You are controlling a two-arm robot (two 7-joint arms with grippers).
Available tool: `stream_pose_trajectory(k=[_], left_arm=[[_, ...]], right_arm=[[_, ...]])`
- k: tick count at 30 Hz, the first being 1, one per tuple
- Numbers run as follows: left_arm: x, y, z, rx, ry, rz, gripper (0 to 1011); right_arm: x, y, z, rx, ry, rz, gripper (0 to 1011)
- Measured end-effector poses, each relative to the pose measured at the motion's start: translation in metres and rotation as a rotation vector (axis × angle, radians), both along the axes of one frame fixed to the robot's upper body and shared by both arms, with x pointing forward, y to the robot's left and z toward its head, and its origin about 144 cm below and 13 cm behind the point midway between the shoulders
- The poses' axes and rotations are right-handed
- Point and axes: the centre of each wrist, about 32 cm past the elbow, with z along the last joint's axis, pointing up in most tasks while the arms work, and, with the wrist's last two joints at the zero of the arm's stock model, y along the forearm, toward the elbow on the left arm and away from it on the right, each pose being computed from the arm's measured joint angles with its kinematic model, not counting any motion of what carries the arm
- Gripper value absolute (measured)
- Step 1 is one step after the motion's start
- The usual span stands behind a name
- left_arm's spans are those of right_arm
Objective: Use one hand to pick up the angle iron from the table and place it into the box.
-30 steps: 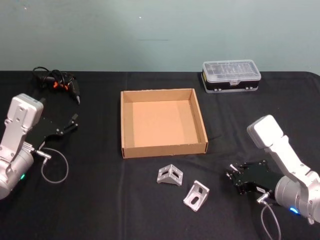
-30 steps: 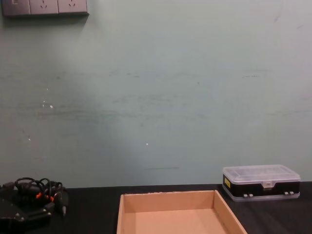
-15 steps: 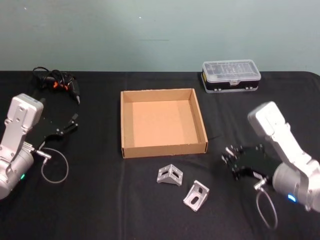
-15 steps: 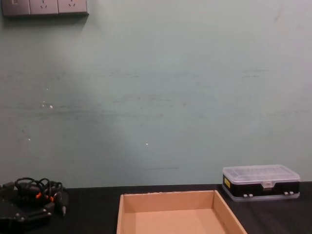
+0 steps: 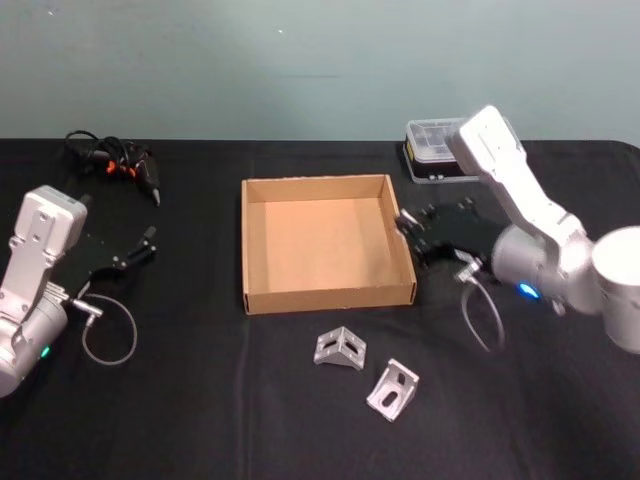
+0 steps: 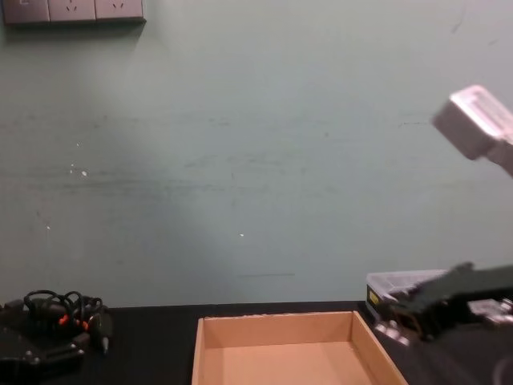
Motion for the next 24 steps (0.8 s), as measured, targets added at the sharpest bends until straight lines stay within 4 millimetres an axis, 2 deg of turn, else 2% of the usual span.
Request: stream_pose_trajectory(k=[1,5,12,24], left_arm=[[0.000,0.000,0.000,0.000,0.000,0.000,1011],[0.000,0.000,0.000,0.000,0.000,0.000,1011],[0.000,0.000,0.000,0.000,0.000,0.000,1011],[0.000,0.000,0.000,0.000,0.000,0.000,1011]], right_arm=[[0.000,0.000,0.000,0.000,0.000,0.000,91],[0.025,0.009,0.001,-0.010,0.006,0.008,91],[0.055,0.027,-0.002,-0.004,0.032,0.006,91],[0.075,0.052,-0.021,0.005,0.095,-0.001,91]])
